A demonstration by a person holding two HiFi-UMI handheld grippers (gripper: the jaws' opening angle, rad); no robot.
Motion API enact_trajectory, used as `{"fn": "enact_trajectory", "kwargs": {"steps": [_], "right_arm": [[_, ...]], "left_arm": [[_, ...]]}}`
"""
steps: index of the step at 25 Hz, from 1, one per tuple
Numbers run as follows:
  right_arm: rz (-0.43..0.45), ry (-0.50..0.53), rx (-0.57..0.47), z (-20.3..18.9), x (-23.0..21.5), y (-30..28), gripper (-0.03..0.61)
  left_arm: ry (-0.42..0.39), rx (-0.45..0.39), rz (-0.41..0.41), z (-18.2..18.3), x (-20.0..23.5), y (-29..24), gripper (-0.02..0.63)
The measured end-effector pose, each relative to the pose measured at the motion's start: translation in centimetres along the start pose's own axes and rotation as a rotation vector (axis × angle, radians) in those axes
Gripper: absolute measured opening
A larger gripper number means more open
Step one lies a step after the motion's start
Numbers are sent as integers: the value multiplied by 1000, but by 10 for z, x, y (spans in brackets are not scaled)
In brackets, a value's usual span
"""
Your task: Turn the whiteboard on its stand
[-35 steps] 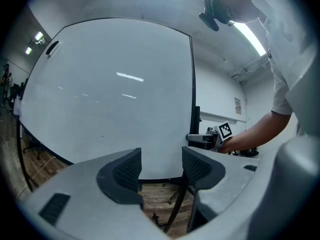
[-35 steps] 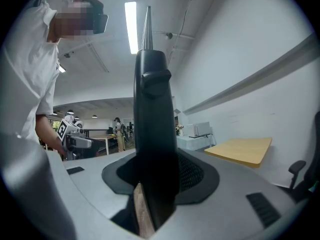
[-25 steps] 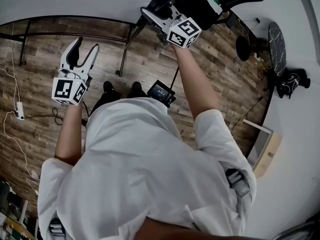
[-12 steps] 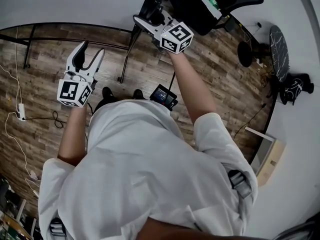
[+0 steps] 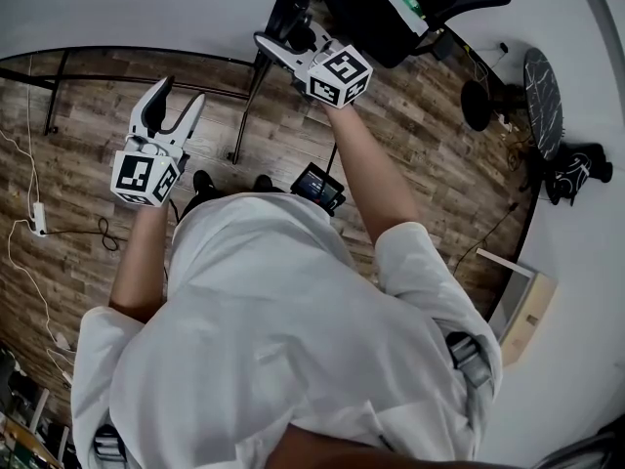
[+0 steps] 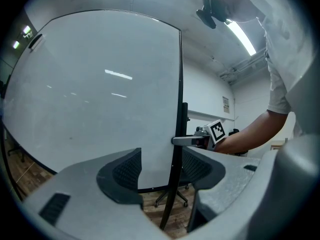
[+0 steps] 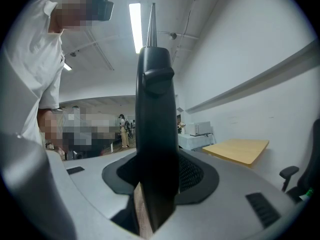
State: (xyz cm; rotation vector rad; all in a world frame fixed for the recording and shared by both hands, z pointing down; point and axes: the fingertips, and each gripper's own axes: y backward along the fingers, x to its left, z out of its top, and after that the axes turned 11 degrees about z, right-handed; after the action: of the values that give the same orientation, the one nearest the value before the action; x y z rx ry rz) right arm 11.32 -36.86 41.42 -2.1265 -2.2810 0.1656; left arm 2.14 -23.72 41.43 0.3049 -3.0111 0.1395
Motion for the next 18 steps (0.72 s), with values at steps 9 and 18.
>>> {"fn": "enact_trajectory", "kwargs": {"steps": [9, 18], "right_arm": [[8, 6, 14, -3, 3, 9, 172], [5, 8, 18, -4, 3, 26, 172]], "left_arm": [[-8, -6, -9, 2, -12, -2, 261], [-9, -2, -18, -1, -31, -2, 261]]}}
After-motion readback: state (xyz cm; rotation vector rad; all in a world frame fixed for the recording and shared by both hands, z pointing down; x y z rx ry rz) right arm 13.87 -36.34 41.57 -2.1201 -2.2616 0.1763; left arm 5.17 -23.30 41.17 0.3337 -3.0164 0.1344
